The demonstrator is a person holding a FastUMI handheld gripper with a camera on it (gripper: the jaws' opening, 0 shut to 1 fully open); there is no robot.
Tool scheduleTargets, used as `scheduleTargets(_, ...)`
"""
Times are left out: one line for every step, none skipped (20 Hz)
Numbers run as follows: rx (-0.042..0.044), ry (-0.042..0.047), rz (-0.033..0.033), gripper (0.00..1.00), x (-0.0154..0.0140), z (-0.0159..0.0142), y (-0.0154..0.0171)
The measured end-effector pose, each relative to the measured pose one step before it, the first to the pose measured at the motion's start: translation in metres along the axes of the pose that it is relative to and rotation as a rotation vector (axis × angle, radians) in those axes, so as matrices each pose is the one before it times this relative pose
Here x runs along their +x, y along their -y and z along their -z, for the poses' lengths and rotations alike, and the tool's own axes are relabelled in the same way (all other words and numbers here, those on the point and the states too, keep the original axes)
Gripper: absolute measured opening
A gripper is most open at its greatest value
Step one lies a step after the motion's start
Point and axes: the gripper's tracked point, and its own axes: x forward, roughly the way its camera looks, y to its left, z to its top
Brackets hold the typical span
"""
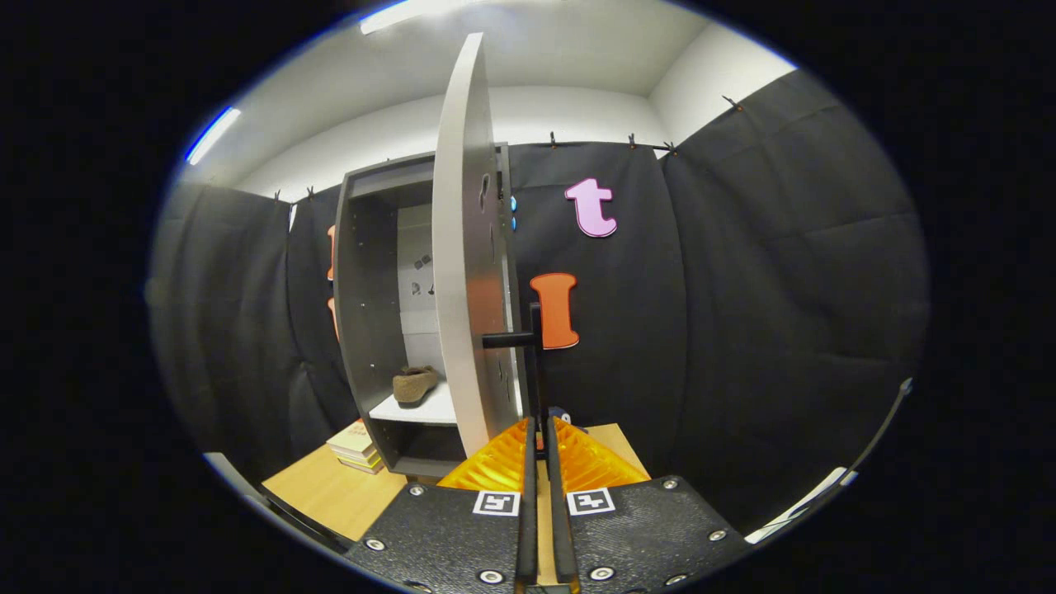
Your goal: Open the shoe cabinet door, grab the shoes and put them into the shoe cabinet, then close the shoe cabinet door.
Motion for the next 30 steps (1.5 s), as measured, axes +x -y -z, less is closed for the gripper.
scheduleTargets(0.00831,-0.00415,0.00877,0.07,-0.00089,0.00239,-0.00147)
scheduleTargets(0.00011,-0.00006,0.01454,0.07,-0.00239,0.0006,-0.00075)
scheduleTargets(0.00012,-0.00133,0.00997,0.08,-0.00396,-0.00093,0.00023)
scheduleTargets(0.00014,0.00604,0.01772,0.09,-0.00295,-0.00051,0.00019)
scheduleTargets(0.00201,0.0111,0.02567,0.12,-0.00745,-0.00218,0.00174)
scheduleTargets(0.0097,0.01195,0.01331,0.12,-0.00172,-0.00182,-0.00211)
scheduleTargets(0.01959,0.00786,-0.00633,0.15,-0.00565,-0.00145,-0.00867)
scheduleTargets(0.01531,0.00327,-0.00782,0.19,-0.00361,0.00164,-0.01033)
scheduleTargets(0.0067,-0.00251,0.00401,0.23,-0.00375,0.00559,-0.00883)
scheduleTargets(0.00233,-0.00142,0.00968,0.26,-0.00189,0.00653,-0.00667)
scheduleTargets(0.00366,-0.00445,0.00759,0.3,-0.00116,0.00671,-0.00733)
scheduleTargets(-0.00037,-0.00411,-0.00052,0.34,-0.00343,0.00643,-0.00857)
scheduleTargets(-0.01029,-0.00034,-0.00519,0.39,-0.00275,0.00625,-0.00996)
scheduleTargets(-0.0146,-0.00998,-0.00067,0.42,-0.00028,0.00815,-0.00846)
scheduleTargets(-0.00508,-0.02746,-0.00178,0.51,-0.00005,0.01181,-0.00751)
scheduleTargets(0.0077,-0.02448,-0.00068,0.56,-0.00108,0.00864,-0.00747)
scheduleTargets(0.00801,-0.003,-0.01774,0.59,0.00008,0.00236,-0.00989)
scheduleTargets(-0.00161,0.00509,-0.00997,0.63,-0.0002,0.00473,-0.00794)
scheduleTargets(-0.01049,0.00693,0.00715,0.66,0.00771,0.00554,-0.00748)
scheduleTargets(-0.0098,-0.00312,0.00411,0.68,0.00641,0.00782,-0.00469)
scheduleTargets(-0.00363,-0.00966,-0.00797,0.69,0.00511,0.00893,-0.00777)
scheduleTargets(0.00305,-0.01873,-0.0117,0.69,0.00969,0.00796,-0.00844)
scheduleTargets(0.00803,-0.00851,-0.01137,0.7,0.00823,0.00737,-0.00603)
scheduleTargets(0.00596,0.00002,-0.00316,0.7,0.00913,0.00684,-0.00297)
scheduleTargets(0.00659,0.00005,-0.00128,0.71,0.00688,0.00916,-0.00255)
scheduleTargets(0.00731,-0.01003,-0.00578,0.71,0.00552,0.0121,-0.00326)
scheduleTargets(0.00327,-0.01569,-0.00848,0.71,0.00645,0.01255,-0.00231)
scheduleTargets(-0.00242,-0.00938,-0.00667,0.71,0.00746,0.01033,-0.00173)
scheduleTargets(-0.004,0.00332,-0.00571,0.71,0.00539,0.00716,-0.00144)
scheduleTargets(-0.00242,0.02235,-0.01368,0.71,0.00535,0.00309,-0.00292)
